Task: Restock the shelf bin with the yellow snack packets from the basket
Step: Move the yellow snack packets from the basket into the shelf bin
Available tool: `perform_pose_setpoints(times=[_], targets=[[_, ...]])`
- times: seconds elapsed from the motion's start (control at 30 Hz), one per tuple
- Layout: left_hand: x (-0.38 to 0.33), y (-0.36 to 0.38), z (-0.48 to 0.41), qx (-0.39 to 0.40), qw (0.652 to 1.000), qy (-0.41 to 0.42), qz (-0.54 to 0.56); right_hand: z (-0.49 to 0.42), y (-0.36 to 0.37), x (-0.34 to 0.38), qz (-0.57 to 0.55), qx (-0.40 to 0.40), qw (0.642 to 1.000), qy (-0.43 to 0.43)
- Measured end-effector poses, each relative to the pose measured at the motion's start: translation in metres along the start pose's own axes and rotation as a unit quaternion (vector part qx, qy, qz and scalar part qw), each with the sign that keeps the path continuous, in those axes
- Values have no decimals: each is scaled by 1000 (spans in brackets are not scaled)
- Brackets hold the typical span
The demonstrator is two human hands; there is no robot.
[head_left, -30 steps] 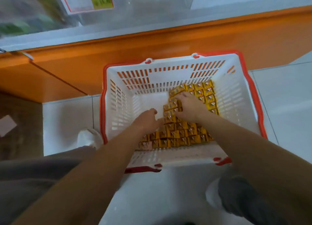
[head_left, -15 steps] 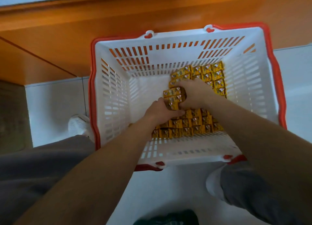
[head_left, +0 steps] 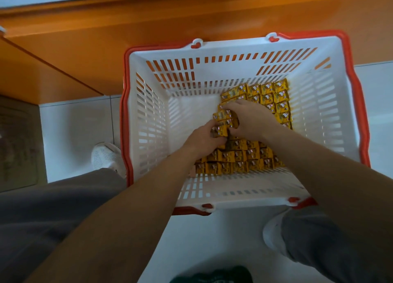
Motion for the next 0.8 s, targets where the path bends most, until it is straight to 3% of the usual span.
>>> perform_pose_setpoints(times=[0.27,0.6,0.8], targets=[[1,-1,-1,7,1000,-27,2,-4,6,0,-78,25,997,-12],[1,-15,-3,-118,993,-22,-4,-9,5,-10,-136,-12,991,-1],[5,-17,3,-102,993,-55,-34,-8,-3,-14,-180,-26,983,30]])
Point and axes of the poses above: each hand's wrist, its own z-axis away from the middle knuckle, its own y-axis out of the palm, x = y × z, the point moved 2 cm from there along -z, towards the middle knuckle, and after that the axes turned 10 degrees about z, right-handed, at the moved point
